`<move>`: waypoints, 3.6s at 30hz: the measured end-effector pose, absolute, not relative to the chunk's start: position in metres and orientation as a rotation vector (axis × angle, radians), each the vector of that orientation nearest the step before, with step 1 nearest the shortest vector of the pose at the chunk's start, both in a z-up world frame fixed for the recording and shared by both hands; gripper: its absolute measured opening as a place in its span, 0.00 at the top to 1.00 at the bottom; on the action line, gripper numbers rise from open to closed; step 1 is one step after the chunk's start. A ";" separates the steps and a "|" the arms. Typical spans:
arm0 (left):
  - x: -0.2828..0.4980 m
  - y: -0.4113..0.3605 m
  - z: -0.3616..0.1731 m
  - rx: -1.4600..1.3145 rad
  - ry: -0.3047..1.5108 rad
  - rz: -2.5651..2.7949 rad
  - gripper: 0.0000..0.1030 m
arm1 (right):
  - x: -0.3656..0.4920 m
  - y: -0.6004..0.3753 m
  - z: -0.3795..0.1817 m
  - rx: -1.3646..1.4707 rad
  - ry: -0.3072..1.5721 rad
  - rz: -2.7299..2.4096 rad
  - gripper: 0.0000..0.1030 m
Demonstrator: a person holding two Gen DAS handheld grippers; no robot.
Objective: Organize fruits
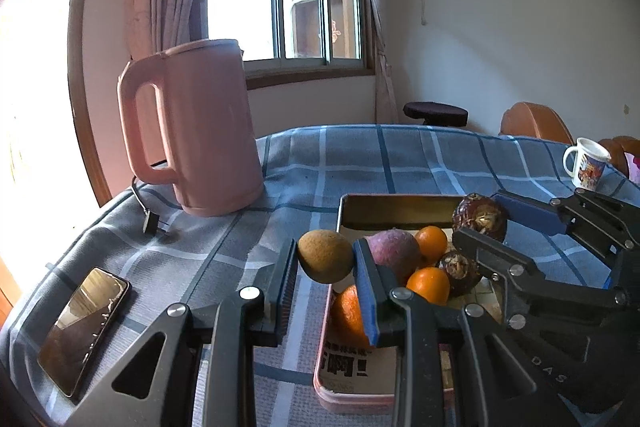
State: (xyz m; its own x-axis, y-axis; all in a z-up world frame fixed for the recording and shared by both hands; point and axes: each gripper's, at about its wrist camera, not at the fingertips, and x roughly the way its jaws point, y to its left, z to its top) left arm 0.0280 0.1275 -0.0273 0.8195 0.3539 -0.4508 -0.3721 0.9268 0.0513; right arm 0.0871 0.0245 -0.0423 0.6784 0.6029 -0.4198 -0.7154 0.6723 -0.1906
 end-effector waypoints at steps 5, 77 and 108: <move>0.036 0.126 -0.035 -0.030 0.523 0.366 0.71 | 0.095 0.026 -0.049 -0.357 0.398 0.756 0.60; 0.016 0.102 -0.012 -0.022 0.409 0.370 0.29 | 0.072 -0.033 -0.015 -0.243 0.335 0.630 0.14; 0.016 0.093 -0.005 -0.038 0.376 0.354 0.14 | 0.072 -0.059 -0.011 -0.234 0.300 0.586 0.11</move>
